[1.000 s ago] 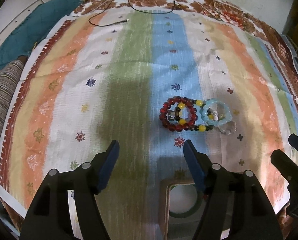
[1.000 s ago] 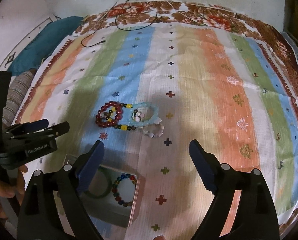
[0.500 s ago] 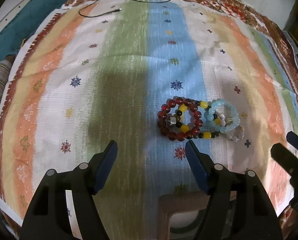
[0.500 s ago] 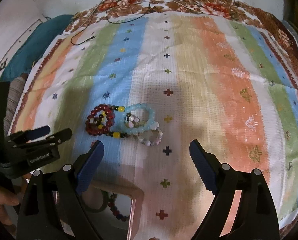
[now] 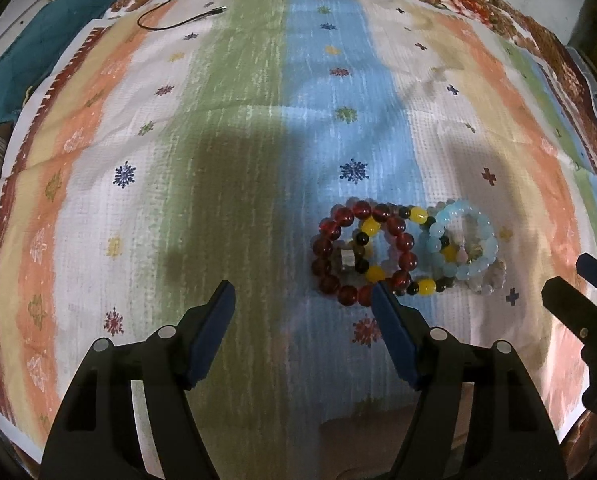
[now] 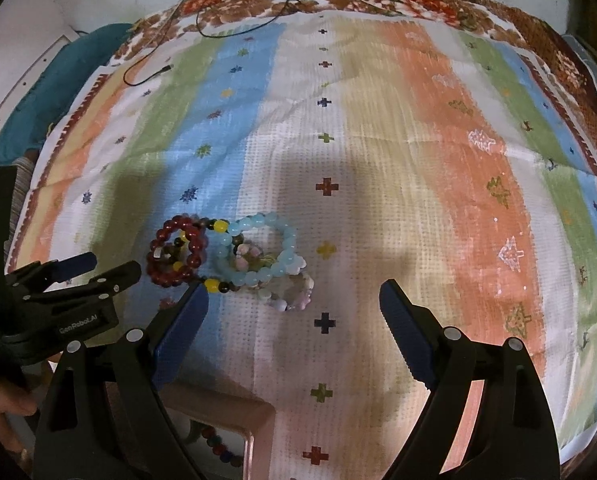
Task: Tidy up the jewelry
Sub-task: 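Move both open grippers back to the remaining bracelets, then close left gripper on red bead bracelet while right gripper closes on aqua bead bracelet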
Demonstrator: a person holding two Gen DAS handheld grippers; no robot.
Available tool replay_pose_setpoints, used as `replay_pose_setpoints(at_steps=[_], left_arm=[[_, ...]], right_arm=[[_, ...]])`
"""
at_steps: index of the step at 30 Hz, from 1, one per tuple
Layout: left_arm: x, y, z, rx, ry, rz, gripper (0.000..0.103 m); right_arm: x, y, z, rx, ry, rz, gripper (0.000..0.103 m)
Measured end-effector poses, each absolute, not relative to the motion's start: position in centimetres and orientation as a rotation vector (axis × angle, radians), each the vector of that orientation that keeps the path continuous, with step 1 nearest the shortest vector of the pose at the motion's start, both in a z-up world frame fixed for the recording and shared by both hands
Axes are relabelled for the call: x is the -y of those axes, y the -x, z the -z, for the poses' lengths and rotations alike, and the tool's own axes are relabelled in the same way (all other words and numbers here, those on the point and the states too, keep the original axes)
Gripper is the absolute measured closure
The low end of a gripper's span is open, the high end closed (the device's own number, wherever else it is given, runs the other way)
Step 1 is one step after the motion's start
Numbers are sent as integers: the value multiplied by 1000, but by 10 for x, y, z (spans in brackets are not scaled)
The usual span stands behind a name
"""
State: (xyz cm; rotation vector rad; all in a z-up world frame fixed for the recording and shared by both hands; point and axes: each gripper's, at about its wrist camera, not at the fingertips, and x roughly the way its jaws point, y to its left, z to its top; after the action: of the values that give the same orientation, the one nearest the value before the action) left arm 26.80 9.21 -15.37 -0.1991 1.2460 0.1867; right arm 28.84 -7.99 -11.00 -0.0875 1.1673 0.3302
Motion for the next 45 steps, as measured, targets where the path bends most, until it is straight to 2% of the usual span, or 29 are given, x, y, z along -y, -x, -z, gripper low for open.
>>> replay_pose_setpoints(at_steps=[37, 38, 39, 40, 41, 43, 44, 45], left_arm=[[-95, -298, 192, -1300, 131, -124, 31], [-96, -297, 191, -1302, 128, -124, 33], [-92, -296, 191, -1304, 124, -124, 38], [-91, -295, 191, -1306, 119, -124, 43], [-91, -295, 192, -1311, 110, -132, 51], [-90, -294, 194, -1315, 95, -156, 60], [-89, -293, 195, -1316, 90, -160, 65], [-90, -293, 195, -1315, 92, -163, 72]], right_arm=[[69, -338, 168, -1267, 57, -267, 16], [69, -339, 169, -1269, 60, -267, 19], [68, -339, 170, -1270, 66, -264, 22], [67, -339, 171, -1271, 76, -259, 29], [67, -339, 172, -1271, 84, -254, 32], [68, -338, 172, -1266, 88, -257, 36], [68, -338, 172, -1264, 88, -259, 42], [68, -338, 171, -1260, 94, -253, 53]])
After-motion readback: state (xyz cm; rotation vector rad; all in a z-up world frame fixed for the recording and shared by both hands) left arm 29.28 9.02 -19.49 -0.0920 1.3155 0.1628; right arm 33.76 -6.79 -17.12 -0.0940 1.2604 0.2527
